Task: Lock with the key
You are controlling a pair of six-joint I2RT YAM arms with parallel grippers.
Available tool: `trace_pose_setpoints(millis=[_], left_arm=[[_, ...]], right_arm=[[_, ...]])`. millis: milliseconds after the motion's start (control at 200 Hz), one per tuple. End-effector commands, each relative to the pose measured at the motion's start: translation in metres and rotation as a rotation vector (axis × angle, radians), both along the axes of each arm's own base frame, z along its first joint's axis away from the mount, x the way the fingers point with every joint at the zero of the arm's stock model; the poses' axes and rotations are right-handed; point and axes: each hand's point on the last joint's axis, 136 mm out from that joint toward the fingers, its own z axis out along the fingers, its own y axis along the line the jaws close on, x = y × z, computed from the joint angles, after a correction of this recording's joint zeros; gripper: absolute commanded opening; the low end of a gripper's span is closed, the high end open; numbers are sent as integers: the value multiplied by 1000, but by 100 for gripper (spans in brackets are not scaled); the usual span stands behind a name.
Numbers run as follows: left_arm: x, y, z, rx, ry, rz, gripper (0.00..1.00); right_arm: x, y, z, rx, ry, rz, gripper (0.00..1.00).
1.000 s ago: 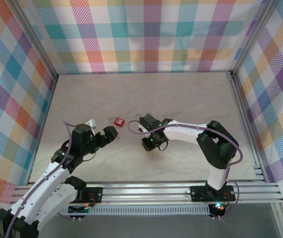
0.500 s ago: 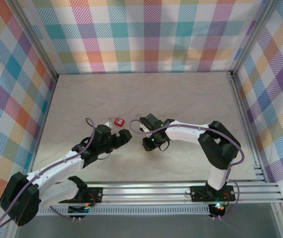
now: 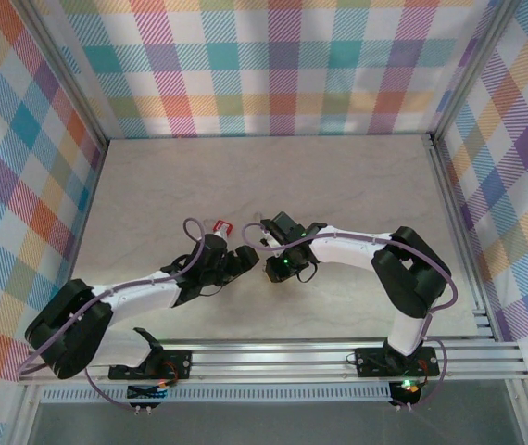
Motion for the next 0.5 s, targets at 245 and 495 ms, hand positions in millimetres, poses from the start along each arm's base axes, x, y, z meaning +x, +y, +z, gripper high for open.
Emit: trace_pose_setpoints(millis=[245, 495], left_arm=[[5, -23, -4, -74, -1, -23, 57], [4, -34, -17, -117, 36, -28, 43]], right_arm=[[1, 3, 9, 46, 3, -9, 24], [-1, 5, 9, 55, 13, -7, 24]])
